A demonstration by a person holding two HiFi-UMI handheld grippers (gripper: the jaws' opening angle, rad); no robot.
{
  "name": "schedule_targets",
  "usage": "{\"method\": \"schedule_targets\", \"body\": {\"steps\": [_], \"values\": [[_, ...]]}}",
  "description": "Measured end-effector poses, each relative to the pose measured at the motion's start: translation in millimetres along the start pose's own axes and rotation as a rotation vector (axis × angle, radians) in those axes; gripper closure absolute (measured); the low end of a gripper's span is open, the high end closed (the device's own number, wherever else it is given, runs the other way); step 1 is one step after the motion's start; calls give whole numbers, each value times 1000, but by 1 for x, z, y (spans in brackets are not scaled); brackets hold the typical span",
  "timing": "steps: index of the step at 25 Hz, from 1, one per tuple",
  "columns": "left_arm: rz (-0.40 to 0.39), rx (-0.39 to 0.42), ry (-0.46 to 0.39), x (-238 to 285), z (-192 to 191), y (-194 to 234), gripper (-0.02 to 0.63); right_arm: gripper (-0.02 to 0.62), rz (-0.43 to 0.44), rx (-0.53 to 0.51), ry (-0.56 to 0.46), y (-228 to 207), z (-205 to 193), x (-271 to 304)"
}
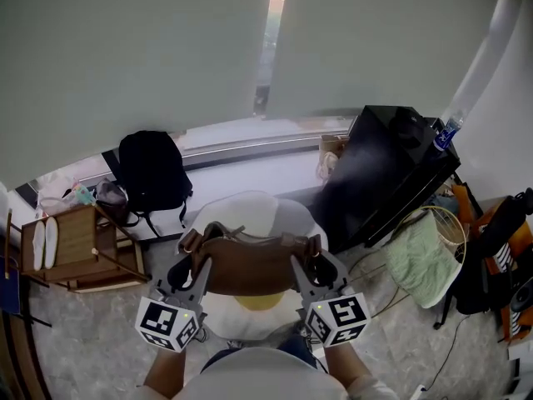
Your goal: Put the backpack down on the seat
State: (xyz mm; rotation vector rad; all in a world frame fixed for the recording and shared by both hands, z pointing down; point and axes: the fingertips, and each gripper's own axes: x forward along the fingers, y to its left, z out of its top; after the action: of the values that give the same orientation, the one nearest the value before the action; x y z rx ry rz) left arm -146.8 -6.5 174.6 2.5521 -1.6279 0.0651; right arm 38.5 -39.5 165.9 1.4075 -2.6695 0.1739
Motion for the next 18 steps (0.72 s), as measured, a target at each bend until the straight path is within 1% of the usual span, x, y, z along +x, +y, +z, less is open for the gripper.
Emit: {"method": "schedule_targets", "body": {"steps": [4, 8, 18], "values": [[31, 1, 1, 10, -3, 3, 497, 426, 34, -4, 4, -9, -2, 13], [78, -3, -7, 26, -5, 1, 497, 426, 89, -18, 9, -27, -2, 27], [225, -56, -26, 77, -10, -10, 497, 426, 229, -69, 42, -83, 7, 70]]}}
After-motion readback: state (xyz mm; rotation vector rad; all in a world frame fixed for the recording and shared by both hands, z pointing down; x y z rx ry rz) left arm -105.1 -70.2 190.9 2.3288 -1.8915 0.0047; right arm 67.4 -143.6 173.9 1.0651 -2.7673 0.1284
